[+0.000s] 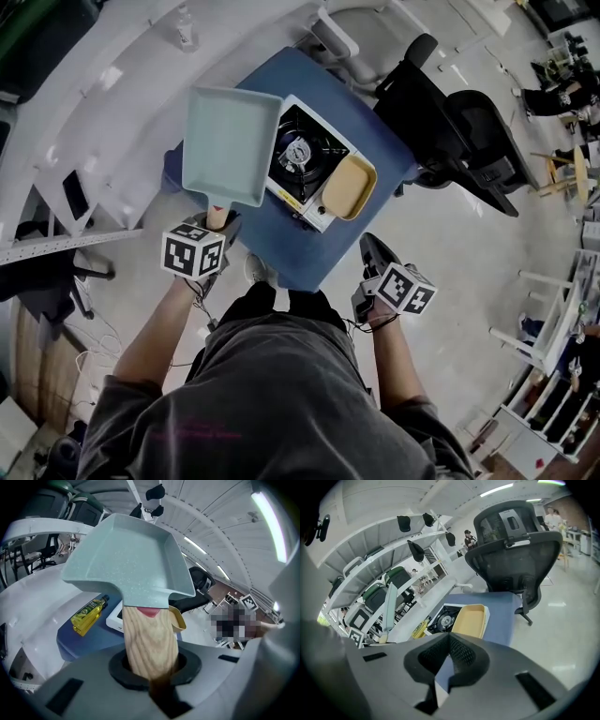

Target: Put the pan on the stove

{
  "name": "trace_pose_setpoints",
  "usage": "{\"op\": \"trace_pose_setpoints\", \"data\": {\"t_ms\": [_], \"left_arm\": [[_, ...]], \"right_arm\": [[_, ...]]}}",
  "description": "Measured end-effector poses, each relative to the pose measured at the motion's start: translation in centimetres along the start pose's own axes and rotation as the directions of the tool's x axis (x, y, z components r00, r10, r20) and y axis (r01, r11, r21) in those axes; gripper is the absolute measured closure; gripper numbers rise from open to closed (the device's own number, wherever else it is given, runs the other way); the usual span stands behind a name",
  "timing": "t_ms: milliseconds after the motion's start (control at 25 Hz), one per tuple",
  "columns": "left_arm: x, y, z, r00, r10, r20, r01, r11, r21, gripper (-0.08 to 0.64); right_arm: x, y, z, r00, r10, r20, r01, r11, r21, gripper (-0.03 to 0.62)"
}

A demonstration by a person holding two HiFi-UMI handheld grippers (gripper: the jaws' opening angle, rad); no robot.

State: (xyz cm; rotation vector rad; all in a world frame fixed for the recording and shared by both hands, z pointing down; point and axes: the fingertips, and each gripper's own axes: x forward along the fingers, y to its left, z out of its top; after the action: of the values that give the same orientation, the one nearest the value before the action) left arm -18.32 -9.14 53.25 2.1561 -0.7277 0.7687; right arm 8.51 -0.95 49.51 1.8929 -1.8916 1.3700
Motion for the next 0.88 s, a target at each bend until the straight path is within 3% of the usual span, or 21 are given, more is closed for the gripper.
{"op": "trace_pose_setpoints", "data": {"t_ms": [480,880], "left_arm": [[6.0,-0.6,0.7,0.979,0.006,-0.205,0.002,0.999,0.041,0.509],[11.1,-0.8,0.2,0.919,0.02,-0.393,0.019,0.995,0.096,0.509]], "right_arm": [[3.3,-4.6,2.2,0.998,0.037,-0.046,-0.034,0.998,0.058,0.589],[5.2,-9.1,3.6,0.994,0.063,-0.085,-0.055,0.994,0.094,0.589]]}}
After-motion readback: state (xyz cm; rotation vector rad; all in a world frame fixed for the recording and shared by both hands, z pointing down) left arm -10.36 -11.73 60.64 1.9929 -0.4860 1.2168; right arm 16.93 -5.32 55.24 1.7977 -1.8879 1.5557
